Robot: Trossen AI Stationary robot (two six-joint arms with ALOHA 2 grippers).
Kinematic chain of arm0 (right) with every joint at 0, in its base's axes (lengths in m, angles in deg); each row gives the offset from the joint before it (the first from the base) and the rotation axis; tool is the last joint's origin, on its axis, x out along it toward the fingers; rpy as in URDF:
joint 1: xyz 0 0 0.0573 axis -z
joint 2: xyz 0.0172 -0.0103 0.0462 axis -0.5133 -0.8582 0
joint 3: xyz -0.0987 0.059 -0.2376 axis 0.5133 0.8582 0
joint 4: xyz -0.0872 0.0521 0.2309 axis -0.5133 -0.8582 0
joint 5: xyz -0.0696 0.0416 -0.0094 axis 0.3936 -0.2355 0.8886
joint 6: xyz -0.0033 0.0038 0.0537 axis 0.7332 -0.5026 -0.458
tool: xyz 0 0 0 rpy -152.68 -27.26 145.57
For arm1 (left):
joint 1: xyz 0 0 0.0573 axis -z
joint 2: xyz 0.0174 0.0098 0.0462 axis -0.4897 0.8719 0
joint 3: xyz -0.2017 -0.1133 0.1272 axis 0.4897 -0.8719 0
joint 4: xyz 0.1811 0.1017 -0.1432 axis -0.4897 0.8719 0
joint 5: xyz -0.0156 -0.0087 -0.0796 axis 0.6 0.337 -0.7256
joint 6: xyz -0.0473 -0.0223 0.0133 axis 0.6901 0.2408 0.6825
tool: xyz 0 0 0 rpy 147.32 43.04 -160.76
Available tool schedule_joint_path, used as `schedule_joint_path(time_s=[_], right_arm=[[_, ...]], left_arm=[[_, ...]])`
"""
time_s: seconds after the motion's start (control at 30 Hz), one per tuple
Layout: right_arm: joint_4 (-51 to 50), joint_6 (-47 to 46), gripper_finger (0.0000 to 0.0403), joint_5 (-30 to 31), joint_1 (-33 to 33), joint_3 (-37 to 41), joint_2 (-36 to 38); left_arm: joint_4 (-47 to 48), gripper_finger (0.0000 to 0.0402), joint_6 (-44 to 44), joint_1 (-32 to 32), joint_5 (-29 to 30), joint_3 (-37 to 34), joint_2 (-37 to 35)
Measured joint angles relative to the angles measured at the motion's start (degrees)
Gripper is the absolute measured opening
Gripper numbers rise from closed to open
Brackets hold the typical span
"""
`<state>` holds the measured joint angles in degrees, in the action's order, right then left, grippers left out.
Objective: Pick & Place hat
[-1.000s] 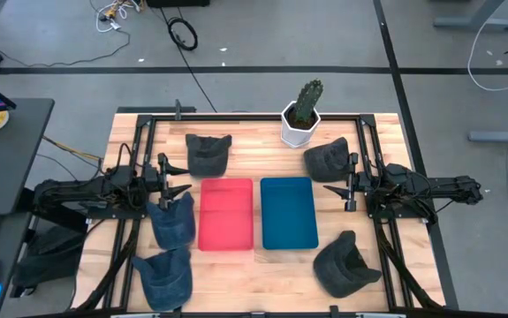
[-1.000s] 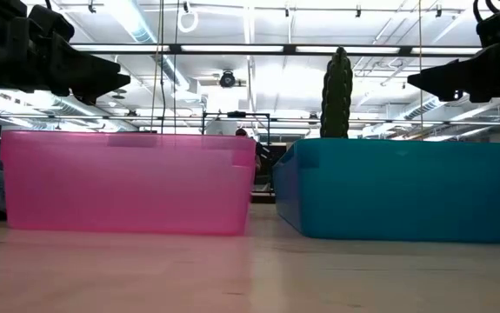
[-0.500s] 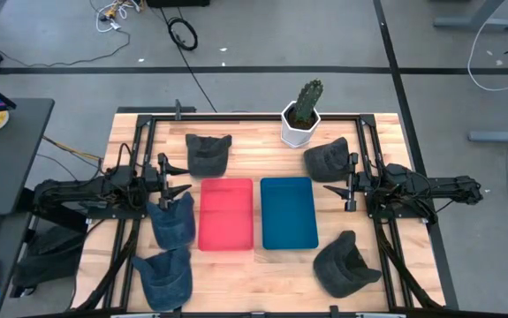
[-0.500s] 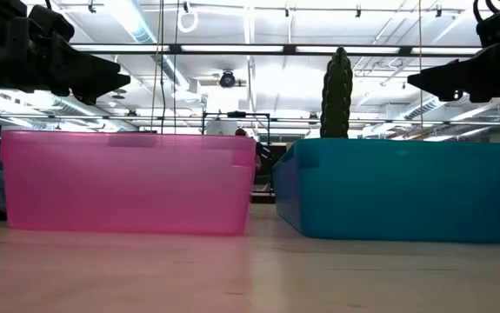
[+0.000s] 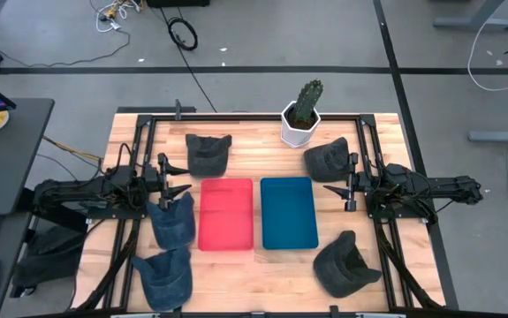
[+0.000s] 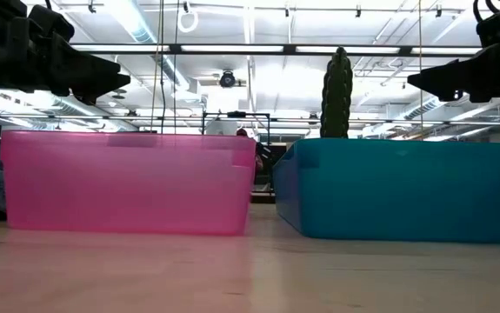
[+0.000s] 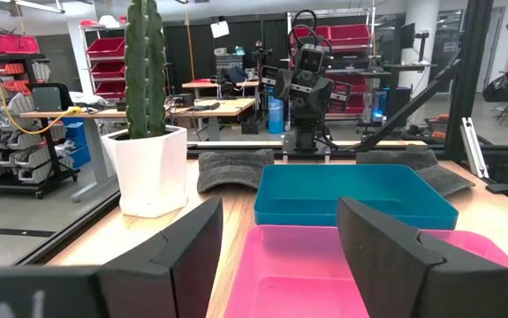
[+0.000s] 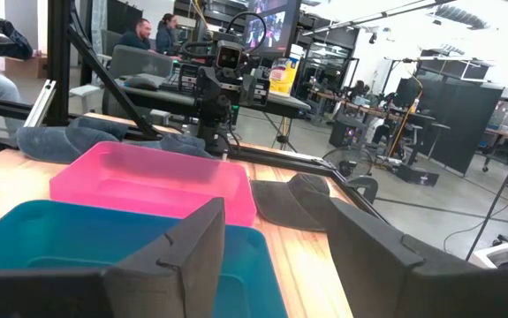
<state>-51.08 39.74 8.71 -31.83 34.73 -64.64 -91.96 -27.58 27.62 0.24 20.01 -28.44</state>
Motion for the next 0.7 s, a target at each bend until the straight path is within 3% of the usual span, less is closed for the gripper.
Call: schedule_joint_path(time_s=[0.7], right_arm=[[0.07,0.71,0.0201,0.0,0.01,-0.02,-0.01]], left_arm=[[0.01,0.0227,0.0,-0.01,0.01,0.0,0.0]])
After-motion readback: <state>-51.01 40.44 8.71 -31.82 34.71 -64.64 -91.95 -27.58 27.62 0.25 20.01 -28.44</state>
